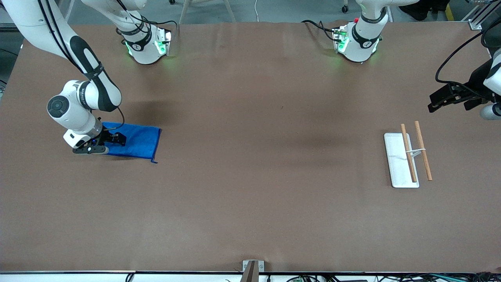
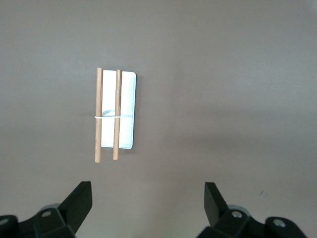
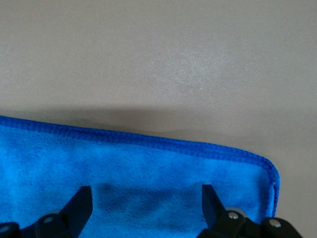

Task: Right arm passes towel to left arm to hang
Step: 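Lift the blue towel with the right gripper toward the table's middle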

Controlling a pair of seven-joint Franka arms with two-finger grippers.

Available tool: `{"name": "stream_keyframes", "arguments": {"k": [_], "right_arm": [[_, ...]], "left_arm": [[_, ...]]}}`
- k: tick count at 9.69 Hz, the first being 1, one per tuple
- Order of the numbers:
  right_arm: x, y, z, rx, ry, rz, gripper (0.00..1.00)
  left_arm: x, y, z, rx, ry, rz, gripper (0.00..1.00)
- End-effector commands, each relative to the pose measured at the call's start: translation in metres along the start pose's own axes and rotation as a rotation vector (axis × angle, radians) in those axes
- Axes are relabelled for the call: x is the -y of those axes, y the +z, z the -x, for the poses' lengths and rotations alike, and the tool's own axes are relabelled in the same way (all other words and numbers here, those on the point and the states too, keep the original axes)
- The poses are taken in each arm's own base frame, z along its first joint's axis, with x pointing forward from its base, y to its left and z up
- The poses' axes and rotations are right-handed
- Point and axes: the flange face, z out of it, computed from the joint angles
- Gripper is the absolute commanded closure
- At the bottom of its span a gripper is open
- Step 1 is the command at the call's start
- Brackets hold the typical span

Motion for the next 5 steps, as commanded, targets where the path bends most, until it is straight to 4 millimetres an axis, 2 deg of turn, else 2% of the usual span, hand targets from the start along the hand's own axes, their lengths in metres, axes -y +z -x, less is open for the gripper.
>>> {"name": "stream_keyframes", "arguments": {"k": [1, 2, 3, 5], "right_arm": [[0.0005, -0.0015, 0.0057, 0.000, -0.007, 0.004, 0.47], [0.0011, -0.0022, 0.0051, 0.006, 0.000, 0.002, 0.79], [0.0002, -0.0021, 0.0051, 0.018, 0.004, 0.001, 0.95], [0.0012, -0.0076, -0.0027, 0.024, 0.031, 0.001, 0.99]], "left_arm": [[0.0018, 0.0132, -0.0044, 0.034, 0.017, -0.021, 0.00], [0.0009, 0.0133, -0.0041, 0.035, 0.017, -0.021, 0.00], [0.0009, 0.0142, -0.0046, 0.037, 0.017, -0.021, 0.00], [0.0009, 0.0141, -0.0048, 0.035, 0.017, -0.021, 0.00]]}}
